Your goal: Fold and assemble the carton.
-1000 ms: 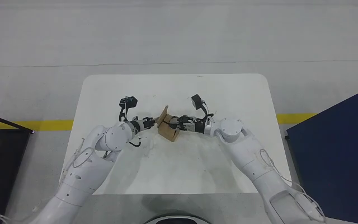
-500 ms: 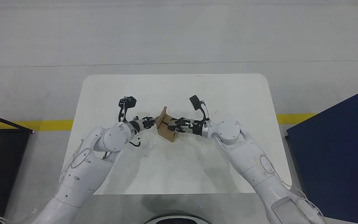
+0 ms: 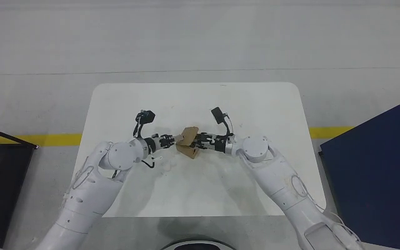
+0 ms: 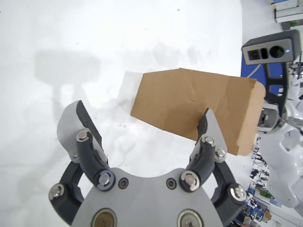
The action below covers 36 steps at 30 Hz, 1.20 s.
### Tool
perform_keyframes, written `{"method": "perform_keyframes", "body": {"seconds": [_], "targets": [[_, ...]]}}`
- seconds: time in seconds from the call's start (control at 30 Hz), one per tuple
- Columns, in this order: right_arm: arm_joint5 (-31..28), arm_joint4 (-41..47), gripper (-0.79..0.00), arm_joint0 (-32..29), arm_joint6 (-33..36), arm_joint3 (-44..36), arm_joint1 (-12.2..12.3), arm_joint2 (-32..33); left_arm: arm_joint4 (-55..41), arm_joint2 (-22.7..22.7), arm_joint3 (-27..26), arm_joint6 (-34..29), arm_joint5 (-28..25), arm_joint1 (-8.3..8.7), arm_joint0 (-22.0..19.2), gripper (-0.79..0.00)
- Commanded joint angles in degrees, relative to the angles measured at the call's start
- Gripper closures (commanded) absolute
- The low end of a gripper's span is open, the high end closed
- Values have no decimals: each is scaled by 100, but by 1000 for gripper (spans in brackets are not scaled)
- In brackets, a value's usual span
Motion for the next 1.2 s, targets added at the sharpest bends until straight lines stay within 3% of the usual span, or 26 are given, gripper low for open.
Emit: {"method": "perform_keyframes", "body": {"seconds": [0.0,0.3,0.67,1.17], "targets": [[-6,-26,0,-15,-11,-45,3,3,62,59,49,-41,52,-11,-77,-785],[-371,-356,0,-649,-318,-907,156,451,629,456,245,70,555,-91,-261,-785],[-396,-873,0,-1951,-677,-2482,402,1349,448,471,297,60,430,-149,-456,-785],[349,-1362,0,-1477,-769,-2301,353,916,382,397,452,45,323,-167,-494,-785]]}}
